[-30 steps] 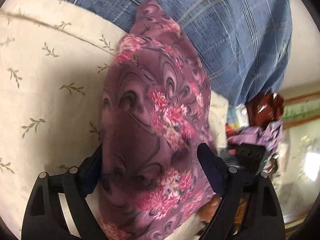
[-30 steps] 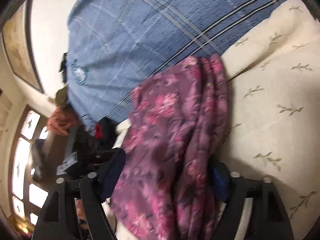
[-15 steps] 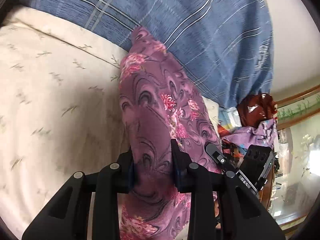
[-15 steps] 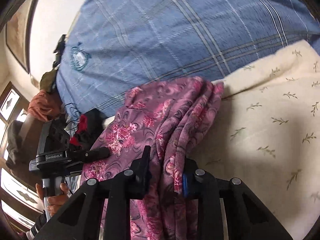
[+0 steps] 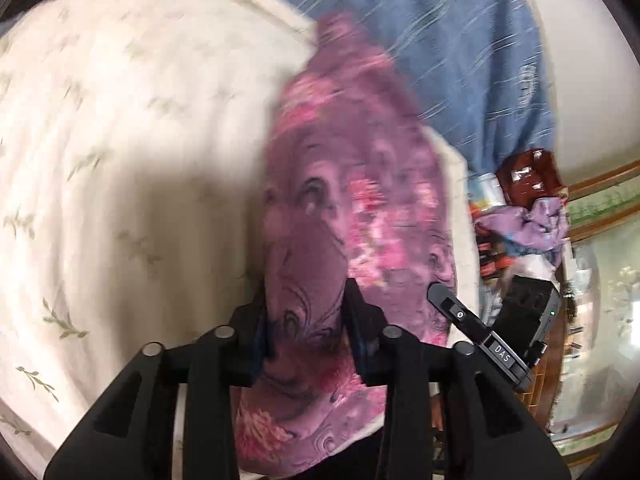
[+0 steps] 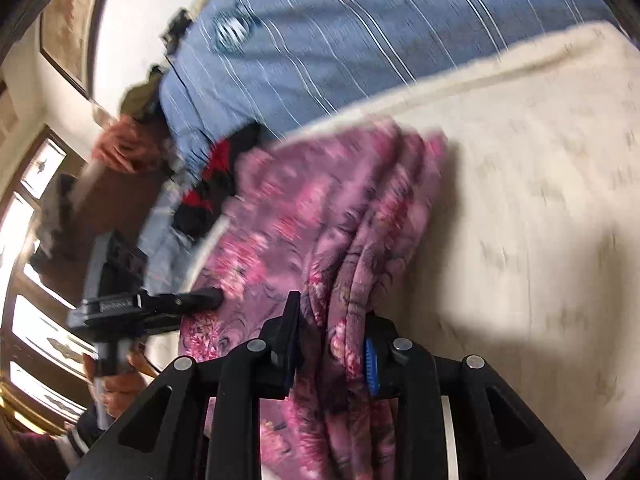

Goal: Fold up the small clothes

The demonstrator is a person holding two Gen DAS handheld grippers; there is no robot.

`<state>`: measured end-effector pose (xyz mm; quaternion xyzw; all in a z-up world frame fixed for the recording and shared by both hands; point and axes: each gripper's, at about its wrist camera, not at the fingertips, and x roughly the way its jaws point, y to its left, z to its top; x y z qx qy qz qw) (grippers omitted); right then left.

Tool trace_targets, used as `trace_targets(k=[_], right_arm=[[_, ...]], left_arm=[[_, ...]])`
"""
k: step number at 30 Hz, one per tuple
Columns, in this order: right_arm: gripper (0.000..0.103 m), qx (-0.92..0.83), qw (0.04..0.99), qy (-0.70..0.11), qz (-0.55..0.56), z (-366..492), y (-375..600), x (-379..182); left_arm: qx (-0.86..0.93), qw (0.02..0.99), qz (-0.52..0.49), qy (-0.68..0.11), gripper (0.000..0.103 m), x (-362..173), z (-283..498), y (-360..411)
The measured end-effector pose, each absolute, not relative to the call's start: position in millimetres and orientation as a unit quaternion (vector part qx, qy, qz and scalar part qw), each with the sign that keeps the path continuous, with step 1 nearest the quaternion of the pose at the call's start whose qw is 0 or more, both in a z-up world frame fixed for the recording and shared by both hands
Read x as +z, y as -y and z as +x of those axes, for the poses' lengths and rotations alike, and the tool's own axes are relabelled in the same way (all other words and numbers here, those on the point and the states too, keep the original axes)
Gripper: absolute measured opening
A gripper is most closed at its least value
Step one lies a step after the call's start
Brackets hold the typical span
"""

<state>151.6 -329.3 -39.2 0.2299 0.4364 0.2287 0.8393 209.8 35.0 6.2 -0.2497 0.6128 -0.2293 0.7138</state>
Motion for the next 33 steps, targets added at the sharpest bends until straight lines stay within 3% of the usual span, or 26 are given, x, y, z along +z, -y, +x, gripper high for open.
trace_targets(k=[6,7,9,10,15,16,17,18,19,20,26,29,30,31,33], right_arm=[[0.043,0.195,0.849,-0.435,0.230,152.8,344.5,-30.1],[0.043,0.194,0.853,-0.425,0.232,151.6,349.9,-24.9],[0.045,0.193,0.863,-0.393,0.253,161.0,362.8,-5.2],[0.048,0.196,0.863,-0.386,0.261,168.2,366.0,-0.3],[0.050,0.184,0.860,-0.397,0.263,215.8,356.5,-2.9],[0.049,0.183,0.857,-0.406,0.260,224.8,351.8,-8.1],[0.041,0.185,0.855,-0.415,0.251,235.0,344.5,-13.5],[0.031,0.189,0.856,-0.417,0.239,238.8,338.5,-16.5],[0.003,0.193,0.859,-0.421,0.219,243.4,332.7,-17.7],[0.005,0.201,0.863,-0.419,0.200,246.9,326.3,-16.7],[0.004,0.171,0.871,-0.404,0.221,248.4,344.5,-28.3],[0.003,0.156,0.859,-0.438,0.215,254.0,346.9,-54.2],[0.004,0.157,0.860,-0.433,0.220,252.6,349.0,-50.4],[0.014,0.162,0.859,-0.429,0.227,250.9,350.7,-45.2],[0.017,0.164,0.862,-0.420,0.233,242.3,356.0,-32.3]], left_arm=[[-0.245,0.738,-0.235,-0.583,0.040,33.3,216.4,-46.2],[-0.250,0.745,-0.231,-0.573,0.043,42.3,220.9,-47.3],[-0.255,0.759,-0.228,-0.554,0.064,60.3,241.4,-46.1],[-0.254,0.766,-0.221,-0.548,0.068,65.8,251.6,-43.8],[-0.241,0.769,-0.166,-0.568,0.069,57.3,319.0,-6.7],[-0.239,0.765,-0.160,-0.577,0.068,51.5,327.8,-0.8],[-0.244,0.759,-0.149,-0.585,0.059,45.2,338.8,8.6],[-0.249,0.759,-0.134,-0.587,0.030,43.1,345.4,16.6],[-0.248,0.763,-0.113,-0.587,0.018,43.3,350.6,24.7],[-0.250,0.768,-0.088,-0.584,0.015,43.9,358.7,36.0],[-0.240,0.787,0.006,-0.568,0.014,18.5,391.0,76.8],[-0.223,0.775,0.034,-0.590,0.023,-0.3,395.8,85.2],[-0.224,0.778,0.030,-0.586,0.026,3.9,394.0,81.0],[-0.225,0.781,0.020,-0.583,0.027,9.8,392.9,74.4],[-0.221,0.789,-0.013,-0.573,0.032,28.7,386.8,49.3]])
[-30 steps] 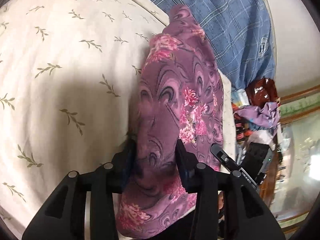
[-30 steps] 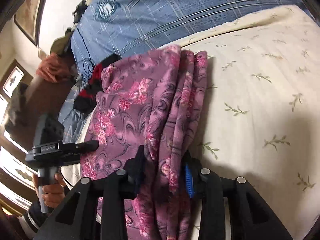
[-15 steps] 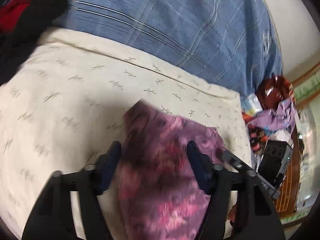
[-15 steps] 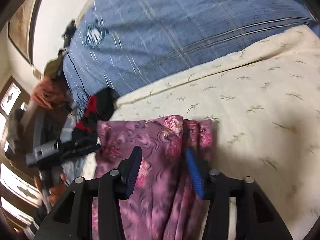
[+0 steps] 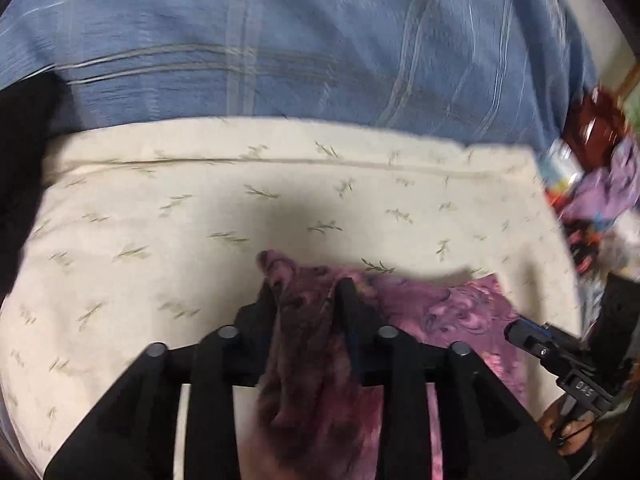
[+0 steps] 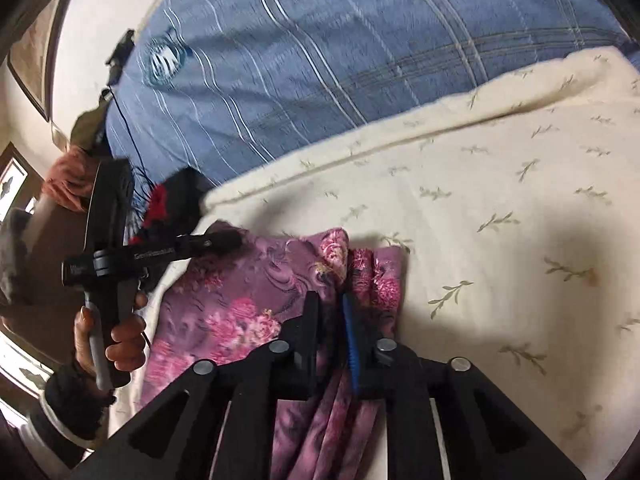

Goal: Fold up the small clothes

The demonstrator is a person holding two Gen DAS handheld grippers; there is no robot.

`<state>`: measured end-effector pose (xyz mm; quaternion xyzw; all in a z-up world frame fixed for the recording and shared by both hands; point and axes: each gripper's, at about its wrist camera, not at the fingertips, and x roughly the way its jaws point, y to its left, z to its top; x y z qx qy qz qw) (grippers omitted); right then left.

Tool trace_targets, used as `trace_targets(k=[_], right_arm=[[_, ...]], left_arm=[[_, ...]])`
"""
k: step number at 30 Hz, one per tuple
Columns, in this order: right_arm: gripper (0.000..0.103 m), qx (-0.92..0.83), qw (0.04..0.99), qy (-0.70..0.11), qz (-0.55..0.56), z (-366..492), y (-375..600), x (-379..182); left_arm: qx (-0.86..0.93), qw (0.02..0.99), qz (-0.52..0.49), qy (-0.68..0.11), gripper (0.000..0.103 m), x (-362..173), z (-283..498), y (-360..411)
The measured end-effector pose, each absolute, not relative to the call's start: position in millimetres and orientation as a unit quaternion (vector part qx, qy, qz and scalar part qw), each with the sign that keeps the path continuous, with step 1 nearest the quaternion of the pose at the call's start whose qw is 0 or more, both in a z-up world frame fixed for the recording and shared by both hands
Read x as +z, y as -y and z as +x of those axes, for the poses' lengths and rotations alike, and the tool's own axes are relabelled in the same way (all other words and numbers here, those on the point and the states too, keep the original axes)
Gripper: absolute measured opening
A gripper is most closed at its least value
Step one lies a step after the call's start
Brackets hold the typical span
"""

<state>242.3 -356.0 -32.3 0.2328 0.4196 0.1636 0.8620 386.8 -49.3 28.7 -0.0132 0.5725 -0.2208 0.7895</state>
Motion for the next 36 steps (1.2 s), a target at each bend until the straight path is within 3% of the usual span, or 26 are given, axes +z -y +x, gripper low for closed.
trace_targets(k=[4,6,10,13,15,18,20,21,23,27,31,36], right_arm=[[0.019,0.203,0.876,-0.386,0.208,206.3,353.4,-4.7],[0.019,0.222,0.880,-0.375,0.189,188.8,343.8,-0.4],[0.019,0.237,0.878,-0.387,0.151,168.8,321.4,-17.4],[0.011,0.211,0.881,-0.412,0.098,172.3,309.2,-45.8],[0.011,0.203,0.877,-0.415,0.128,174.8,315.6,-43.2],[0.024,0.182,0.880,-0.418,0.133,165.5,317.7,-25.6],[0.045,0.161,0.884,-0.426,0.108,154.5,316.2,-16.5],[0.051,0.148,0.886,-0.429,0.097,147.5,315.8,-13.1],[0.075,0.117,0.887,-0.441,0.069,128.2,314.8,-5.8],[0.084,0.074,0.884,-0.460,0.036,104.1,308.5,0.9],[0.099,0.040,0.882,-0.470,0.007,78.7,301.0,9.5],[0.100,0.024,0.898,-0.434,-0.065,41.6,281.2,22.8]], left_arm=[[-0.258,0.797,-0.049,-0.543,0.037,62.1,345.7,18.0],[-0.275,0.803,-0.034,-0.528,0.050,68.3,310.3,17.5],[-0.278,0.791,0.013,-0.545,0.052,37.5,262.9,29.9],[-0.242,0.816,0.063,-0.522,0.065,19.6,250.1,38.4],[-0.233,0.813,0.051,-0.532,0.066,25.0,252.6,36.1],[-0.221,0.808,0.022,-0.546,0.066,35.3,248.3,22.8],[-0.208,0.811,0.022,-0.547,0.069,40.4,232.3,14.9],[-0.199,0.813,0.025,-0.547,0.076,42.6,224.6,12.1],[-0.167,0.825,0.041,-0.538,0.083,45.5,205.5,5.1],[-0.125,0.857,0.073,-0.495,0.085,52.7,160.5,0.9],[-0.111,0.855,0.119,-0.492,0.085,54.4,130.9,4.8],[-0.118,0.871,0.133,-0.459,0.085,62.6,95.6,3.1]])
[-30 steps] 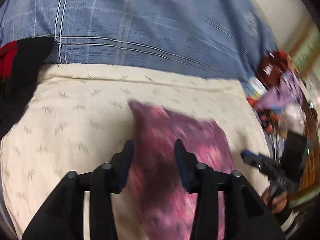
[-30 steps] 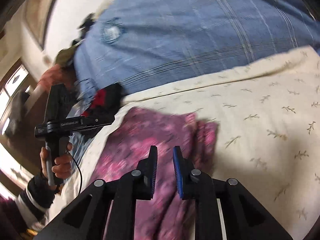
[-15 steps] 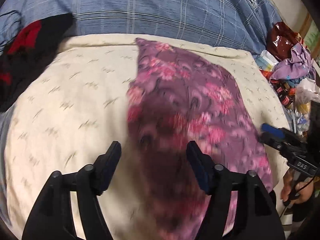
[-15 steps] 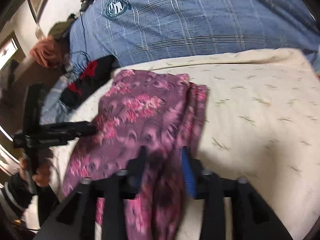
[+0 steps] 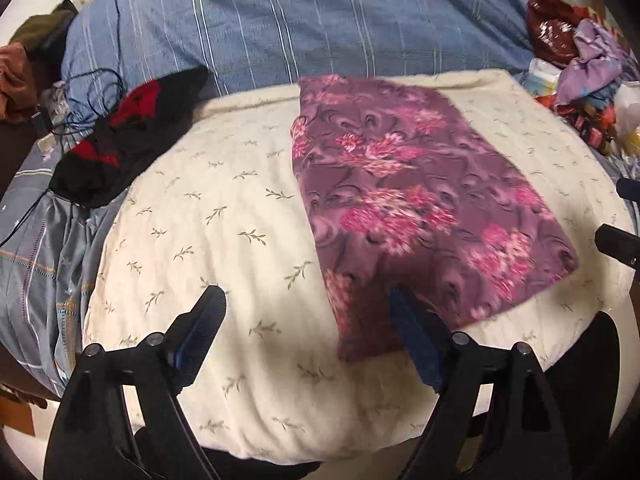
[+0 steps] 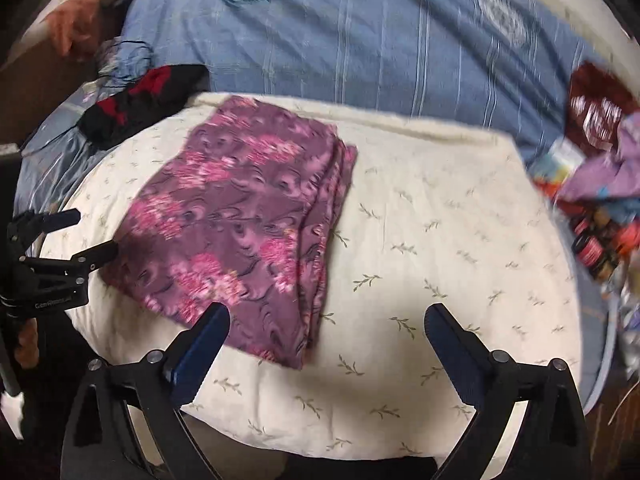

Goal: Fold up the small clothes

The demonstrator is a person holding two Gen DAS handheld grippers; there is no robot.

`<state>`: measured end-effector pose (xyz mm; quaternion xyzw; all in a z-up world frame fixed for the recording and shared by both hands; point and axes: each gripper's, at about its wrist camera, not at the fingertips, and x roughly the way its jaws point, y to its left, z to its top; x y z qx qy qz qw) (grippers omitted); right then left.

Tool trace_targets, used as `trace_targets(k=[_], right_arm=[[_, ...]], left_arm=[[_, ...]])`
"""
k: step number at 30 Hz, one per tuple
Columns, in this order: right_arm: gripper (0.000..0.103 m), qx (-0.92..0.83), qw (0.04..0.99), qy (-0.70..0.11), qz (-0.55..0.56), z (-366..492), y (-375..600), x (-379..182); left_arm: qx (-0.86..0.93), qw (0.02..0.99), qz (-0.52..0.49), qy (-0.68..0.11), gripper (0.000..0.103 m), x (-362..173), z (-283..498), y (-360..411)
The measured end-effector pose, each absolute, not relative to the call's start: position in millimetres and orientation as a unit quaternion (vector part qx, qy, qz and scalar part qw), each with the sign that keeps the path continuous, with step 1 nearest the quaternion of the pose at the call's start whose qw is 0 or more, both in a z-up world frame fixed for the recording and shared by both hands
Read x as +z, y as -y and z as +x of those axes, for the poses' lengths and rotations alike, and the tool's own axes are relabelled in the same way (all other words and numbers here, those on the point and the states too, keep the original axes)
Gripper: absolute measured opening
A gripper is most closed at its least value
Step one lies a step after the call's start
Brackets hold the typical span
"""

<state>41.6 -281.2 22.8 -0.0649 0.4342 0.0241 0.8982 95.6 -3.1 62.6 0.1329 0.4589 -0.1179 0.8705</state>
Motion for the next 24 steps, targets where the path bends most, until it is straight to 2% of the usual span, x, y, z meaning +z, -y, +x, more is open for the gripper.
trace_targets(k=[8,24], right_arm=[[0.101,-0.005,0.907,-0.411,-0.095,16.0,269.0,26.9],[0.101,-0.008,0.902,-0.426,-0.070,-10.8,270.5,15.4]], left_arm=[[-0.135,0.873,0.130,-0.450,0.085,71.2,73.4,0.6],[-0.167,0.871,0.070,-0.457,0.085,81.1,46.1,6.4]])
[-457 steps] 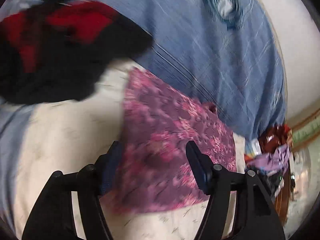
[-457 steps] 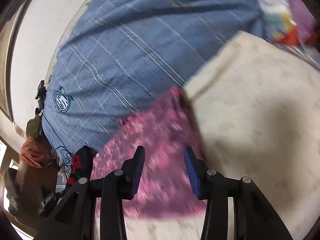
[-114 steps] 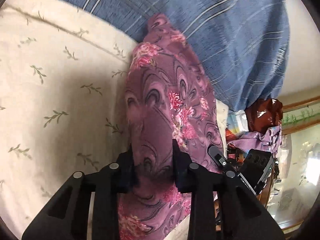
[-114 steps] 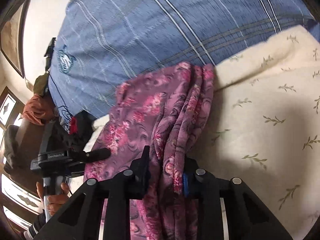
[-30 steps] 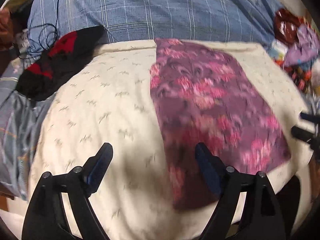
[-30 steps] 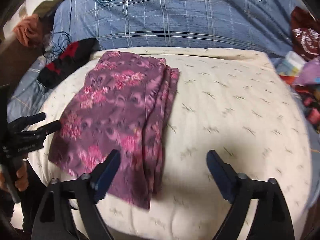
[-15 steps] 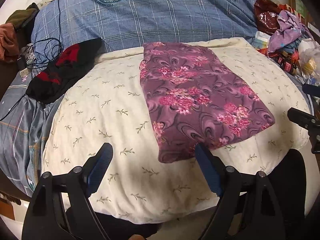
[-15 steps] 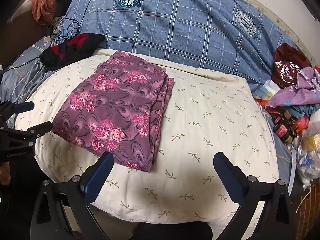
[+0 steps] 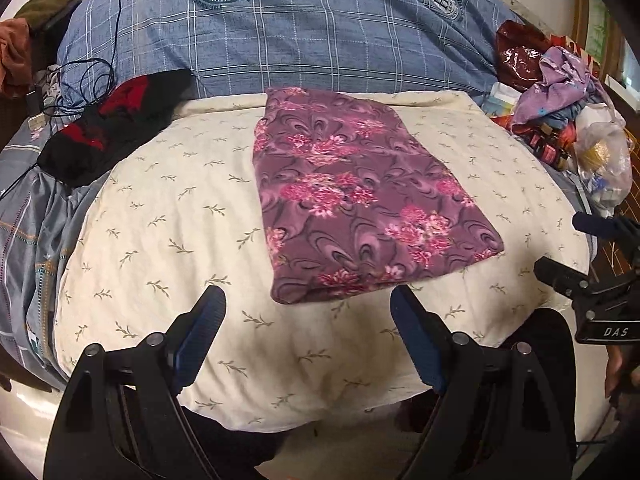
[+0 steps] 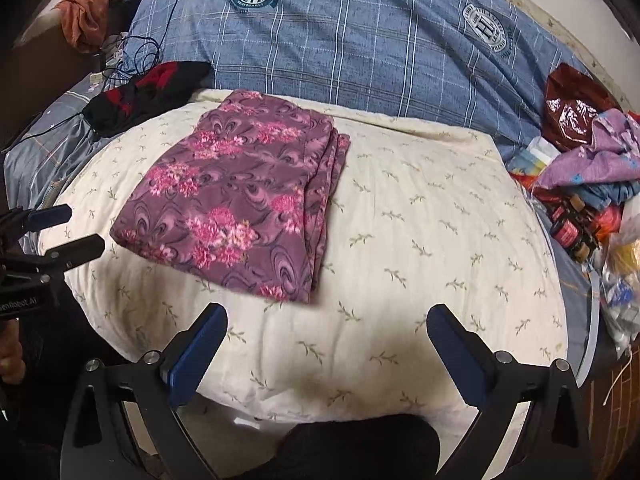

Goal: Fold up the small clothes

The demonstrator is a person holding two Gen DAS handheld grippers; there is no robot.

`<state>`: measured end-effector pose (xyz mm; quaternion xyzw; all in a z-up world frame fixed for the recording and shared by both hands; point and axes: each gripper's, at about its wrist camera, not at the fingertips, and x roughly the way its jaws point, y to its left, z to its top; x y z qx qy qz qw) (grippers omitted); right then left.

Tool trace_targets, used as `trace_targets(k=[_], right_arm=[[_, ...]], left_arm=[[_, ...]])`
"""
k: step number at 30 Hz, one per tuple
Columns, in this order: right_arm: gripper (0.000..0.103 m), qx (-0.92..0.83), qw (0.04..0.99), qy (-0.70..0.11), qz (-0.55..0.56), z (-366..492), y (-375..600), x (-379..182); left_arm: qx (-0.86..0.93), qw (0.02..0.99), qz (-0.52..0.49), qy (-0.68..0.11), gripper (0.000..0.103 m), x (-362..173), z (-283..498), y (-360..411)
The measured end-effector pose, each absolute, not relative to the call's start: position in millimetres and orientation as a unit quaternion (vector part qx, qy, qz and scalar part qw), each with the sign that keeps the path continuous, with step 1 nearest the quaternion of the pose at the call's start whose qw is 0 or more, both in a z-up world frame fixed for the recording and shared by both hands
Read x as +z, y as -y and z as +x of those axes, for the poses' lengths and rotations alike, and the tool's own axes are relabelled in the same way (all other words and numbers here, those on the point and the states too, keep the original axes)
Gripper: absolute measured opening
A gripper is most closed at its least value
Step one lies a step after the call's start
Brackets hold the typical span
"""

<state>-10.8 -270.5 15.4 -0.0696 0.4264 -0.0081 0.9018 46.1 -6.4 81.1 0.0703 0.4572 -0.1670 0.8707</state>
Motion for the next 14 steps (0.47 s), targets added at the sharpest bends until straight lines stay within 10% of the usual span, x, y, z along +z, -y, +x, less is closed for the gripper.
trace_targets(k=[14], right_arm=[[0.101,-0.020,0.901,-0.431,-0.043,-14.9,289.0,14.9]], left_arm=[[-0.191,0.880,0.103,-0.423,0.085,93.6,30.3,37.1]])
